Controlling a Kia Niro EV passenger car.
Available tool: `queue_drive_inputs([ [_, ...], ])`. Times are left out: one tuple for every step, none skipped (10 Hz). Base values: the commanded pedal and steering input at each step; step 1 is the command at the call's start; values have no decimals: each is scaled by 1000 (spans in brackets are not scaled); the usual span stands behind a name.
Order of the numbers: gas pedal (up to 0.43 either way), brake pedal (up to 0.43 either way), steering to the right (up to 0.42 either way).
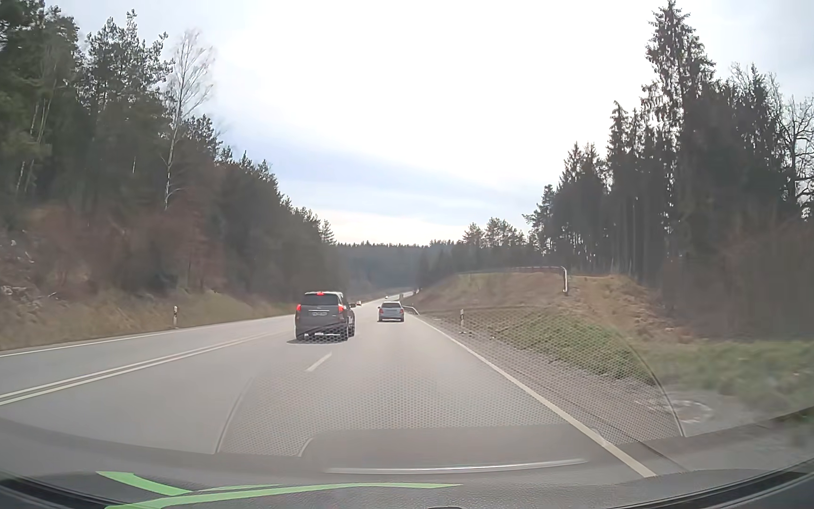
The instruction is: Follow the waypoints while adhering to traffic rules and regulations
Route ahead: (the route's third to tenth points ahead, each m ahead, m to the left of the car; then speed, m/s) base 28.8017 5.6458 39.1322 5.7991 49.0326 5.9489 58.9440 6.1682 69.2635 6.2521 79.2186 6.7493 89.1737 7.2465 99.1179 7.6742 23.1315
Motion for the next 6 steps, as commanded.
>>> queue_drive_inputs([
  [47,0,-2],
  [47,0,-2],
  [47,0,-2],
  [39,0,-2],
  [39,0,-2],
  [39,0,-2],
])
